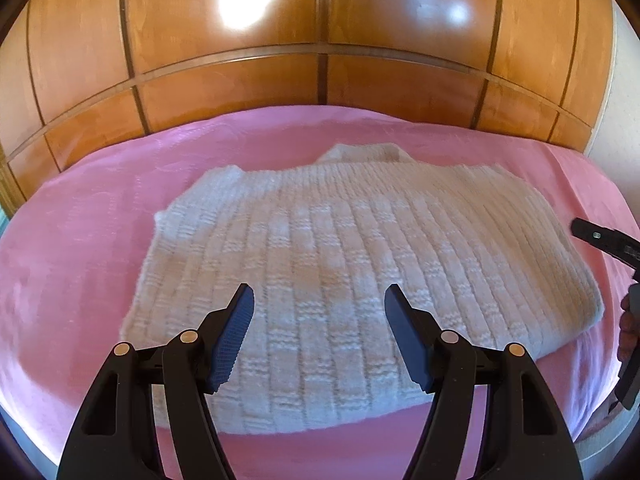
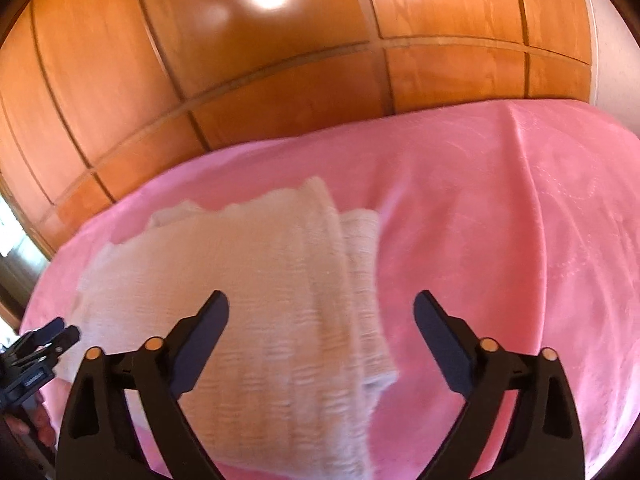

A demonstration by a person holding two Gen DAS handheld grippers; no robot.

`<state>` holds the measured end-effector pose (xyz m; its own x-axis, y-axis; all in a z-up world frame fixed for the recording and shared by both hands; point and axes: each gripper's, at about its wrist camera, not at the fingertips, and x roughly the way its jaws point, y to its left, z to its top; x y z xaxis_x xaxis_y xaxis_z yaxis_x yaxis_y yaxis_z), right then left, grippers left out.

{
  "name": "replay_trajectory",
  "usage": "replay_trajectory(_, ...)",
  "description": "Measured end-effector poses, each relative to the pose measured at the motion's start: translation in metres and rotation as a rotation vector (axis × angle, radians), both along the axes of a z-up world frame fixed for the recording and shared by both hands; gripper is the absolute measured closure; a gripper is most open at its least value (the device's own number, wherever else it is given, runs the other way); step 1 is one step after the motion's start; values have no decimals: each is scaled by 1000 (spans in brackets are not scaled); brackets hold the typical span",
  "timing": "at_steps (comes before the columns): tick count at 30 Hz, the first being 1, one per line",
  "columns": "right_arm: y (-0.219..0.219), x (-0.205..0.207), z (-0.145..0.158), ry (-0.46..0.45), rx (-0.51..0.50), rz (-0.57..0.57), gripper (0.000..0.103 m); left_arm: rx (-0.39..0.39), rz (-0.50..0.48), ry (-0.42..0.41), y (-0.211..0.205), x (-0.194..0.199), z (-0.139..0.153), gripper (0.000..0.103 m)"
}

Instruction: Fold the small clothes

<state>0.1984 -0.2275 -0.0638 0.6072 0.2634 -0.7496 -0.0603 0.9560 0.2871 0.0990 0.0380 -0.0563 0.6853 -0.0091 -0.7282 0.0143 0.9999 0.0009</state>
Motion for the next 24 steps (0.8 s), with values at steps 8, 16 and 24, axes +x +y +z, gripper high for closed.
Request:
replay_trajectory(8,-26,23,-47,132,109,-85,56,-2,-36,95,-6,12,-30,36)
replay_trajectory(16,-36,10,-40,152,187,-11,35,-46,-31,94,1,9,-35,35)
replay_trajectory(24,-10,-39,-33,192,236,144,34,-122,-12,70,14,-3,-26,34)
